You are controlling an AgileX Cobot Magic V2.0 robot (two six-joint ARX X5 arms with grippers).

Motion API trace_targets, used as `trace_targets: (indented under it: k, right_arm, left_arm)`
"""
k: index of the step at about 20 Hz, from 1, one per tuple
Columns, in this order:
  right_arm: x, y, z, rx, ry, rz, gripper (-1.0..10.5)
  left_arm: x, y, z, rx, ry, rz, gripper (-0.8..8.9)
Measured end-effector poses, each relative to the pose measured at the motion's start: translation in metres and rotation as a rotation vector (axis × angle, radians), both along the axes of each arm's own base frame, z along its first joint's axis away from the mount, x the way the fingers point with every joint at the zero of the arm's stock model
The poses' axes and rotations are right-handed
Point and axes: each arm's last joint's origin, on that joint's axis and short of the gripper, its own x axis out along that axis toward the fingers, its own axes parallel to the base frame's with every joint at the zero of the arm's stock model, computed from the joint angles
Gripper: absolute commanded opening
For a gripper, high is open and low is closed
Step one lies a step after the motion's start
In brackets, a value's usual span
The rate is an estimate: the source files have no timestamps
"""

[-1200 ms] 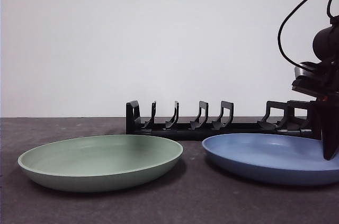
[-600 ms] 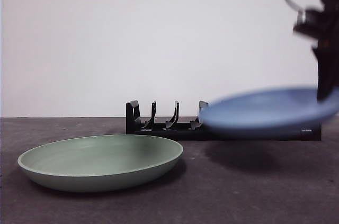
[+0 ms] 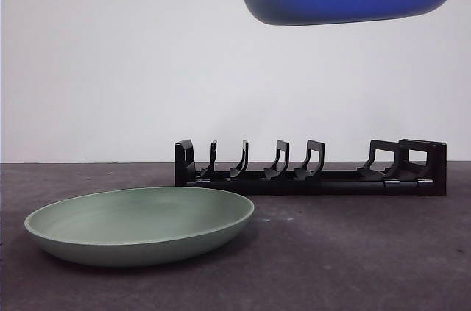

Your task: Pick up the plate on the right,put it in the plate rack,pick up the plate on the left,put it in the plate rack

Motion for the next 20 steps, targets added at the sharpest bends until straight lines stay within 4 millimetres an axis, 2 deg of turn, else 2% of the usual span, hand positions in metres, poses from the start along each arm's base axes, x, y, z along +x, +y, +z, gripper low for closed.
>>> trace_targets:
  k: [5,10,11,12,13,15,16,19,20]
  right_arm:
    - [-0.006,0.014,-0.001,-0.001,0.038,0.055,-0.1]
    - [-0.007,0.023,0.0,0.076,0.046,0.105,-0.1]
    - [-0.007,0.023,0.0,0.077,0.048,0.108,-0.1]
    - [-0.007,0.023,0.0,0.077,0.048,0.108,-0.1]
    - [-0.008,0.023,0.0,0.077,0.05,0.108,-0.1]
    - [-0.008,0.023,0.0,0.077,0.05,0.108,-0.1]
    - [-0.008,0.023,0.0,0.076,0.05,0.107,-0.1]
    - [-0.007,0.023,0.0,0.073,0.044,0.106,-0.1]
    - [-0.007,0.023,0.0,0.073,0.04,0.106,-0.1]
  left_arm:
    - [0.006,-0.009,0.004,-0.002,-0.119,-0.032,6.26]
    - [0.009,-0.015,-0.003,0.041,-0.124,-0.06,6.21]
    - [0.011,-0.017,-0.006,0.05,-0.118,-0.061,5.67]
    - [0.012,-0.019,-0.008,0.057,-0.114,-0.062,4.63]
    - [0.013,-0.02,-0.01,0.064,-0.111,-0.063,3.17]
    - [0.013,-0.022,-0.011,0.067,-0.107,-0.066,1.21]
    - [0.013,-0.022,-0.011,0.066,-0.103,-0.071,0.89]
    - [0.012,-0.022,-0.012,0.073,-0.098,-0.076,0.75]
    - [0.011,-0.022,-0.012,0.074,-0.097,-0.077,0.25]
